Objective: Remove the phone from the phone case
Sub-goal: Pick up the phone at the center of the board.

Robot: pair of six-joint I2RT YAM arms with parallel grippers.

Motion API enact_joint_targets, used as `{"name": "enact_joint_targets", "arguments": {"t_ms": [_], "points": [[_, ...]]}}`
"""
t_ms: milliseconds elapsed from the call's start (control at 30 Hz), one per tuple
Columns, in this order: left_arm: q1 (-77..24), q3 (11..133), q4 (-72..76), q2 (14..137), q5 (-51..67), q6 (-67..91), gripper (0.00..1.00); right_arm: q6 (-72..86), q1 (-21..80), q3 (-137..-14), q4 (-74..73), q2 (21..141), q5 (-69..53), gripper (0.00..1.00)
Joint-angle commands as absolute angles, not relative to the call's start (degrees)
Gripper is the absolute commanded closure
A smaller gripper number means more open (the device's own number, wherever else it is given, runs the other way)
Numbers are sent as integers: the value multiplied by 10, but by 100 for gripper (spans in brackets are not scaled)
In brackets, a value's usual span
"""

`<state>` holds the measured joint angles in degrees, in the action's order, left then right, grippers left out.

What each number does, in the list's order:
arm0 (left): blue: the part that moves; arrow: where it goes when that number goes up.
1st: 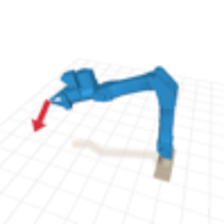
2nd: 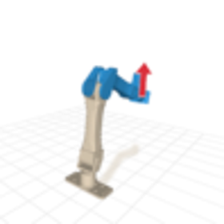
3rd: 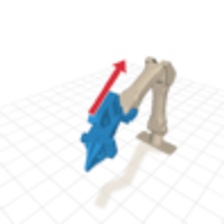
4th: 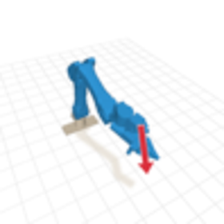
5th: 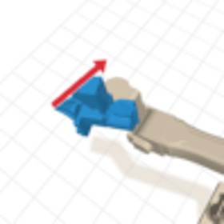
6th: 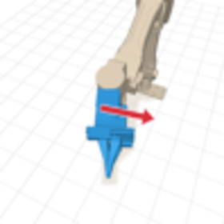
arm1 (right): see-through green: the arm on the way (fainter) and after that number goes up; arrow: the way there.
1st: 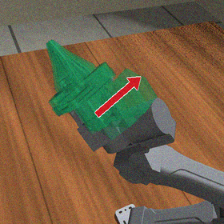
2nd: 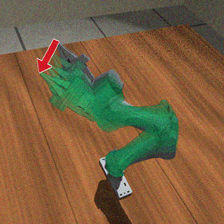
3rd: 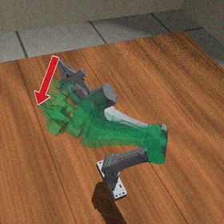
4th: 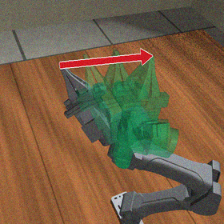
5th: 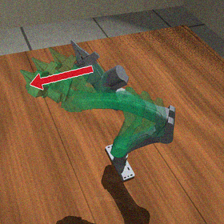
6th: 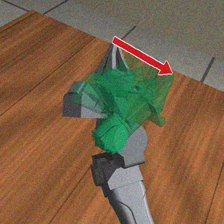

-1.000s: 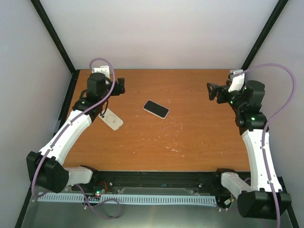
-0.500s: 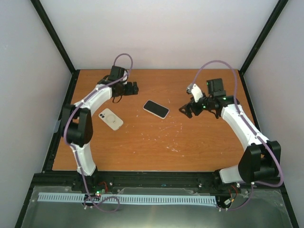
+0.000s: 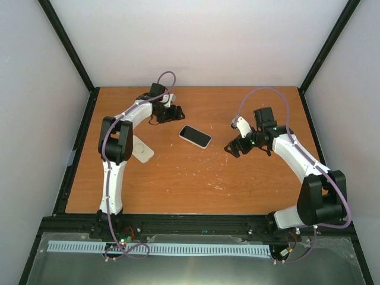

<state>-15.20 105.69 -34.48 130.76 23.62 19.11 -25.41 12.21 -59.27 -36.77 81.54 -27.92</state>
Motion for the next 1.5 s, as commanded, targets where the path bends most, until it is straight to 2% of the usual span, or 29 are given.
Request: {"name": "enact_joint_targets", "arguments": {"t_ms": [0,433,567,800,900,1000,1067,1167,1233,1300,1467], "points": [[-157,1067,-335,1321,291,203,20,-245,123,-580,-358,825,-273,2],[-225,1066,-330,1346,359,209,21,-253,120,-594,-371,840,-285,1],[-258,1018,-312,1298,368,226,23,-247,104,-613,-392,856,-309,1],[-336,841,-308,1125,372,235,27,-252,66,-611,-413,842,-301,2],[-336,819,-310,1089,300,207,25,-254,50,-601,-423,824,-303,3],[-331,846,-279,1112,212,177,20,-258,49,-587,-423,804,-293,3],[-321,919,-293,1175,227,164,19,-262,49,-577,-420,789,-286,6],[-310,1063,-362,1287,254,146,19,-299,52,-574,-445,780,-292,17],[-309,1141,-414,1339,270,133,17,-317,55,-573,-463,778,-281,19],[-309,1158,-423,1353,287,124,14,-327,55,-568,-470,774,-268,19],[-308,1114,-420,1349,318,112,14,-362,55,-549,-485,763,-275,19]]}}
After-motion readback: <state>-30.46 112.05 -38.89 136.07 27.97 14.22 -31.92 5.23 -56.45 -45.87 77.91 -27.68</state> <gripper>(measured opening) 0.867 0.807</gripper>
